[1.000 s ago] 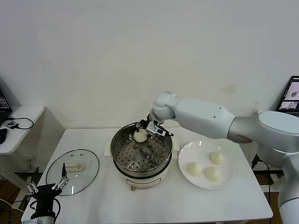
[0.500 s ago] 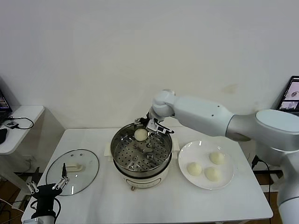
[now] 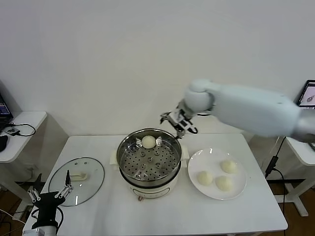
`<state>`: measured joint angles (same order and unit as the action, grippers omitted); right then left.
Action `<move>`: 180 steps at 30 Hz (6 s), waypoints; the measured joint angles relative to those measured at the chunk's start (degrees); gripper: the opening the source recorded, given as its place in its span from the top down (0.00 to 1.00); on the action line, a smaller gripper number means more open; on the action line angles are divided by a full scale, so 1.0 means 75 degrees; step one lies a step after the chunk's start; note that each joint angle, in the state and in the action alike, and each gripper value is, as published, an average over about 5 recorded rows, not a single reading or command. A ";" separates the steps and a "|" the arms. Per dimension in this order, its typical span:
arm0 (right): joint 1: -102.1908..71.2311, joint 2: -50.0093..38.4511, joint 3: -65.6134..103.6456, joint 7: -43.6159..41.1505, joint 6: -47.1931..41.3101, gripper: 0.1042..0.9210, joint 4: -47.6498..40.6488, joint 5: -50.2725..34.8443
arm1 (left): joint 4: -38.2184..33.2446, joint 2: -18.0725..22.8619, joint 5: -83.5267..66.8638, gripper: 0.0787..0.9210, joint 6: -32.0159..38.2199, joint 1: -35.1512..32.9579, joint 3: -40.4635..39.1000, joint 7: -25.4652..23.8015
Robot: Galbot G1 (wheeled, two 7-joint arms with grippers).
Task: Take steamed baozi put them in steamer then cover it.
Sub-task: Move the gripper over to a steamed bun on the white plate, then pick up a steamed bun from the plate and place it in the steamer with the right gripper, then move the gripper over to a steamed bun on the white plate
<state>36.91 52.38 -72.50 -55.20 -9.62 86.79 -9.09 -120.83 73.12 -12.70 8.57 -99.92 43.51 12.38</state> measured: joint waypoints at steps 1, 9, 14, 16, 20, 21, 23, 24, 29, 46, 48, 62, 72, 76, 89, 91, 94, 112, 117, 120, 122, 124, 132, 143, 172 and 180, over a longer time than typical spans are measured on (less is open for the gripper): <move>0.0038 -0.0245 -0.0014 -0.0030 -0.0176 0.12 0.0187 -0.0094 | 0.0009 -0.0015 0.0000 0.12 -0.0003 0.0009 -0.0007 -0.0001; -0.0043 -0.2022 -0.0057 -0.0119 -0.1095 0.12 0.1237 -0.0250 | 0.0073 -0.0074 -0.0024 0.12 -0.0080 0.0111 -0.0024 -0.0006; -0.0456 -0.2675 0.0035 -0.0094 -0.1306 0.12 0.1512 -0.0001 | 0.0101 -0.0088 -0.0047 0.12 -0.0131 0.0142 0.0007 -0.0006; -0.0714 -0.2836 0.0126 -0.0079 -0.1345 0.12 0.1561 0.0134 | 0.0107 -0.0100 -0.0050 0.12 -0.0135 0.0123 0.0028 -0.0007; -0.1399 -0.3042 0.0455 -0.0049 -0.1369 0.12 0.1560 0.0466 | 0.0132 -0.0128 -0.0051 0.12 -0.0140 0.0071 0.0079 -0.0008; -0.1596 -0.3073 0.0564 -0.0041 -0.1366 0.12 0.1540 0.0561 | 0.0137 -0.0134 -0.0051 0.12 -0.0141 0.0057 0.0095 -0.0008; -0.2006 -0.3113 0.0801 -0.0022 -0.1343 0.12 0.1472 0.0763 | 0.0142 -0.0144 -0.0051 0.12 -0.0145 0.0034 0.0128 -0.0008; -0.2215 -0.3119 0.0921 -0.0013 -0.1324 0.12 0.1425 0.0869 | 0.0142 -0.0145 -0.0051 0.12 -0.0147 0.0026 0.0141 -0.0009; -0.3176 -0.3032 0.1486 0.0029 -0.1189 0.12 0.1134 0.1352 | 0.0142 -0.0098 -0.0042 0.12 -0.0156 0.0007 0.0179 -0.0008; -0.4744 -0.1959 0.2334 0.0175 -0.0936 0.12 -0.0073 0.1995 | 0.0208 -0.0004 -0.0037 0.12 -0.0148 -0.0018 0.0294 -0.0006; -0.4821 -0.1825 0.2372 0.0180 -0.0936 0.12 -0.0191 0.2024 | 0.0218 -0.0001 -0.0038 0.12 -0.0148 -0.0012 0.0295 -0.0006; -0.5198 -0.1251 0.2552 0.0158 -0.1056 0.27 -0.0735 0.2201 | 0.0261 0.0026 -0.0040 0.12 -0.0147 0.0041 0.0259 -0.0005; -0.5131 -0.1215 0.2639 0.0041 -0.1108 0.42 -0.0789 0.2194 | 0.0226 0.0034 -0.0047 0.12 -0.0135 0.0003 0.0284 0.0000; -0.4951 -0.1326 0.2672 -0.0075 -0.1176 0.43 -0.0698 0.2080 | 0.0221 0.0016 -0.0053 0.12 -0.0134 0.0014 0.0283 0.0000; -0.3020 -0.1937 0.2234 -0.0465 -0.1477 0.41 -0.0031 0.1042 | 0.0208 -0.0145 -0.0113 0.12 -0.0148 0.0125 0.0178 -0.0007; -0.2510 -0.1918 0.2017 -0.0475 -0.1533 0.41 0.0057 0.0785 | 0.0218 -0.0176 -0.0132 0.12 -0.0148 0.0133 0.0175 -0.0008; -0.1766 -0.1775 0.1686 -0.0450 -0.1645 0.41 0.0162 0.0346 | 0.0237 -0.0205 -0.0157 0.12 -0.0147 0.0169 0.0169 -0.0007; -0.0503 0.0864 0.0672 0.0647 -0.2859 0.40 -0.0151 -0.1921 | 0.0226 -0.0120 -0.0208 0.12 -0.0180 0.0278 0.0225 -0.0007; -0.0784 0.1617 0.0552 0.1016 -0.3224 0.40 -0.0488 -0.2108 | 0.0220 -0.0083 -0.0205 0.12 -0.0176 0.0263 0.0238 -0.0007; -0.0965 0.1980 0.0518 0.1212 -0.3405 0.40 -0.0685 -0.2186 | 0.0220 -0.0066 -0.0205 0.12 -0.0170 0.0261 0.0249 -0.0007; -0.1088 0.2194 0.0507 0.1328 -0.3507 0.40 -0.0808 -0.2230 | 0.0221 -0.0056 -0.0205 0.12 -0.0165 0.0260 0.0249 -0.0007; -0.1213 0.2395 0.0506 0.1435 -0.3602 0.40 -0.0933 -0.2263 | 0.0225 -0.0047 -0.0205 0.12 -0.0160 0.0263 0.0248 -0.0007; -0.1683 0.3085 0.0549 0.1686 -0.3840 0.40 -0.1461 -0.2251 | 0.0268 -0.0039 -0.0198 0.12 -0.0142 0.0275 0.0222 -0.0009; -0.2062 0.3649 0.0632 0.1873 -0.3898 0.33 -0.2019 -0.2116 | 0.0288 -0.0040 -0.0198 0.12 -0.0099 0.0264 0.0233 -0.0006; 0.0036 -0.0671 0.0005 -0.0621 -0.2203 0.12 0.0687 -0.0539 | 0.0399 -0.0146 -0.0205 0.12 -0.0009 0.0204 0.0220 -0.0022; -0.0549 -0.2540 0.0148 -0.0918 -0.1555 0.12 0.1395 0.0497 | 0.0499 -0.0130 -0.0155 0.12 0.0004 0.0204 0.0177 -0.0027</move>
<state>32.79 33.33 -71.38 -62.09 -21.28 97.25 -5.36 -117.09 72.15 -13.86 8.60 -98.39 44.83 12.18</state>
